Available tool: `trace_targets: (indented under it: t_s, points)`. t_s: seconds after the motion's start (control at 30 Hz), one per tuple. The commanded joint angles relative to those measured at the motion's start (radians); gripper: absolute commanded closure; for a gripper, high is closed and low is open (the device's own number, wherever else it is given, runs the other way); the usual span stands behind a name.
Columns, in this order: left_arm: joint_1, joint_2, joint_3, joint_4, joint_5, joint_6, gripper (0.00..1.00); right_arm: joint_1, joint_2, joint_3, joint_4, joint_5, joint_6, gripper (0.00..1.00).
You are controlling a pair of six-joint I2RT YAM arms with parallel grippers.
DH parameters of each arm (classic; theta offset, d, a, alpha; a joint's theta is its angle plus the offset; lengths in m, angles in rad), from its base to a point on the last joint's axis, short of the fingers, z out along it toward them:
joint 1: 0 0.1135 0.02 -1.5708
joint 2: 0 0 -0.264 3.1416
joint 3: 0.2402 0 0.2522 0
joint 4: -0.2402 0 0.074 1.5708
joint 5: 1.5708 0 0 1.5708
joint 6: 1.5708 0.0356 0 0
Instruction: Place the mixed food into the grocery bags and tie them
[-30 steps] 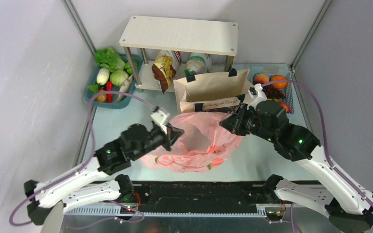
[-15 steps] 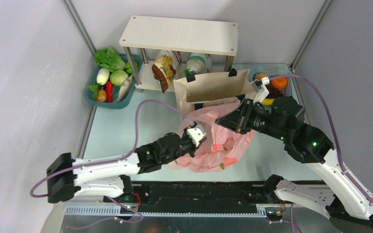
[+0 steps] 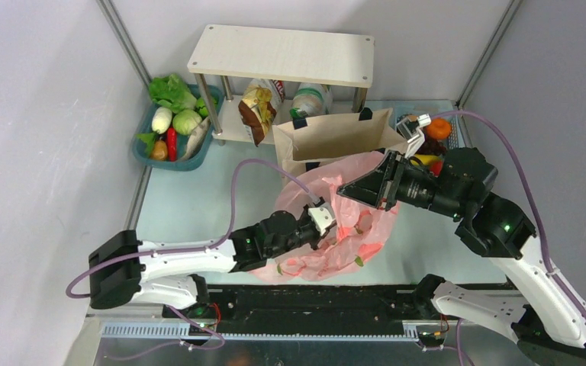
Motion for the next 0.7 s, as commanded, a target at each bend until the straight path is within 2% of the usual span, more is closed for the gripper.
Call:
trace_targets:
  t_s: [0.0, 0.1, 0.23, 0.67]
  points:
    - [-0.052, 0.036, 0.053, 0.071, -0.027, 0.090, 1.00, 0.006, 0.005, 0.061, 0.061, -0.051, 0.023, 1.00]
    - [-0.080, 0.067, 0.086, 0.059, -0.080, 0.100, 1.00, 0.013, 0.011, 0.063, 0.094, -0.067, 0.040, 1.00]
    - [-0.082, 0.108, 0.132, 0.044, -0.084, 0.072, 1.00, 0.045, 0.027, 0.065, 0.150, -0.081, 0.065, 1.00]
    - [-0.061, 0.246, 0.344, -0.071, -0.156, -0.098, 1.00, 0.143, 0.078, 0.172, 0.228, -0.027, 0.105, 1.00]
